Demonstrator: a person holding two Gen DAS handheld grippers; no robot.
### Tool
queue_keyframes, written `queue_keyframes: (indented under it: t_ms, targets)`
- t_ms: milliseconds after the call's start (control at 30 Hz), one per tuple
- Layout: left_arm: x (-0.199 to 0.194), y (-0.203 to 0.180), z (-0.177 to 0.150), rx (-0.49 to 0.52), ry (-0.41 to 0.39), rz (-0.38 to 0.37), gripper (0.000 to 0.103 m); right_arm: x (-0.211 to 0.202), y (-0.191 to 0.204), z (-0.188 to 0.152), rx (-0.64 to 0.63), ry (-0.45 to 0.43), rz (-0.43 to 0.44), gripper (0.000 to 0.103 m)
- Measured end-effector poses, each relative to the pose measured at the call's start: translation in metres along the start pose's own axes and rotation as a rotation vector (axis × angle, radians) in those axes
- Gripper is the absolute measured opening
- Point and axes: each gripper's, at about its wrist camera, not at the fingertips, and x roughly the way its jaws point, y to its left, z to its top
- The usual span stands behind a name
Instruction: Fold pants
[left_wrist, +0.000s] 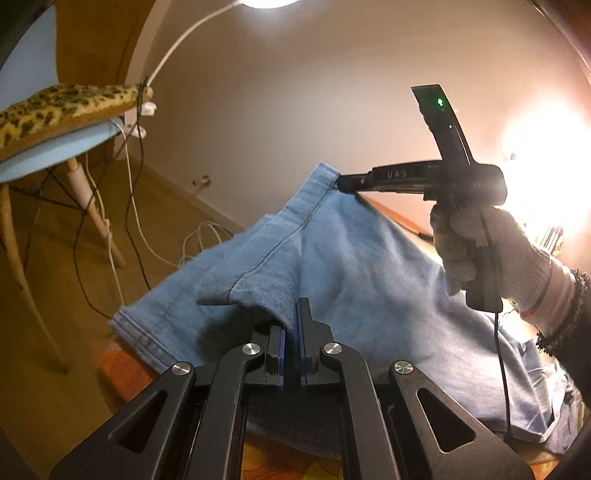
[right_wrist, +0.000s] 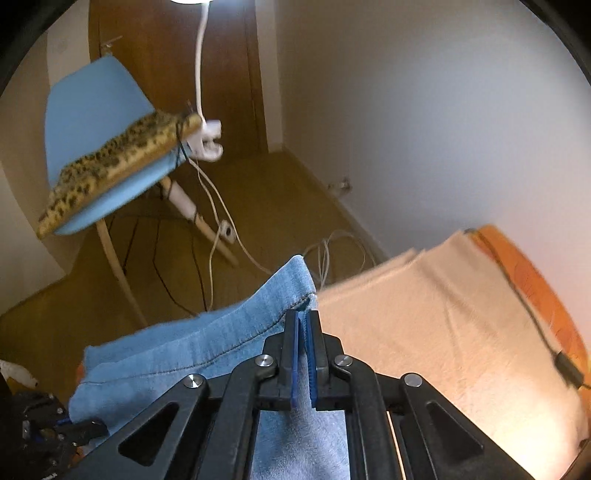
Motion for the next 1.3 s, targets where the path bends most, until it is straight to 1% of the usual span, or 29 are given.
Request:
queue_keyframes:
  t_ms: [100,167,233,300,400,500,533,600,633,667,700,733,800,833,967,1033,1100,1133,1267,1300]
  targets:
    - [-0.007,0.007,0.007,0.001,-0.022,0.024,0.004,-0.003,0.009,0.018,-0.003,-0.023,0.014,0.001]
    - [-0.009,0.014,0.010,-0.002,-0.025,0.045,0.004,0.004,0.021,0.030,-0.039,-0.027,0.013,0.001]
    - [-0.011,0.022,0.010,-0.005,-0.018,0.065,0.004,0.017,0.034,0.035,-0.070,-0.008,0.009,0.001]
    - [-0.006,0.028,0.007,-0.006,0.015,0.066,0.004,0.034,0.045,0.037,-0.095,0.016,-0.004,0.001]
    - [0.006,0.037,-0.004,-0.036,0.071,0.068,0.004,0.058,0.049,0.027,-0.103,0.071,-0.020,0.001]
    - [0.010,0.038,-0.011,-0.038,0.075,0.085,0.004,0.073,0.047,0.015,-0.111,0.104,0.001,0.001]
    - [0.011,0.039,-0.011,-0.036,0.077,0.091,0.006,0.075,0.047,0.013,-0.116,0.101,-0.002,0.002]
    - [0.010,0.041,-0.010,-0.037,0.079,0.116,0.011,0.078,0.044,0.012,-0.103,0.115,0.005,0.010]
    - [0.009,0.043,-0.009,-0.043,0.080,0.135,0.017,0.077,0.042,0.012,-0.090,0.120,0.008,0.016]
    - [0.005,0.044,-0.008,-0.047,0.076,0.151,0.020,0.072,0.041,0.013,-0.084,0.118,0.013,0.026]
    - [0.004,0.048,-0.006,-0.056,0.077,0.164,0.021,0.066,0.041,0.013,-0.086,0.110,0.020,0.030]
    - [0.001,0.052,-0.005,-0.067,0.080,0.168,0.020,0.059,0.040,0.014,-0.092,0.101,0.018,0.034]
    - [-0.009,0.057,-0.001,-0.078,0.072,0.229,0.022,0.035,0.037,0.015,-0.088,0.071,0.019,0.034]
    - [-0.014,0.059,0.000,-0.078,0.070,0.244,0.022,0.022,0.035,0.015,-0.074,0.058,0.026,0.035]
    - [-0.036,0.055,0.005,-0.077,0.062,0.219,0.022,-0.048,0.016,0.003,-0.002,-0.005,0.038,0.041]
    - [-0.050,0.043,0.009,-0.055,0.054,0.184,0.022,-0.088,0.006,-0.010,0.024,-0.029,0.029,0.045]
    - [-0.061,0.028,0.011,-0.024,0.043,0.154,0.022,-0.139,-0.007,-0.031,0.058,-0.053,0.010,0.046]
    - [-0.068,0.017,0.012,-0.006,0.038,0.129,0.022,-0.153,-0.011,-0.036,0.067,-0.058,0.006,0.047]
    - [-0.082,-0.023,0.010,0.046,0.043,0.037,0.022,-0.251,-0.025,-0.080,0.113,-0.097,-0.063,0.050]
    - [-0.084,-0.033,0.010,0.059,0.048,0.014,0.022,-0.280,-0.028,-0.095,0.125,-0.110,-0.097,0.051]
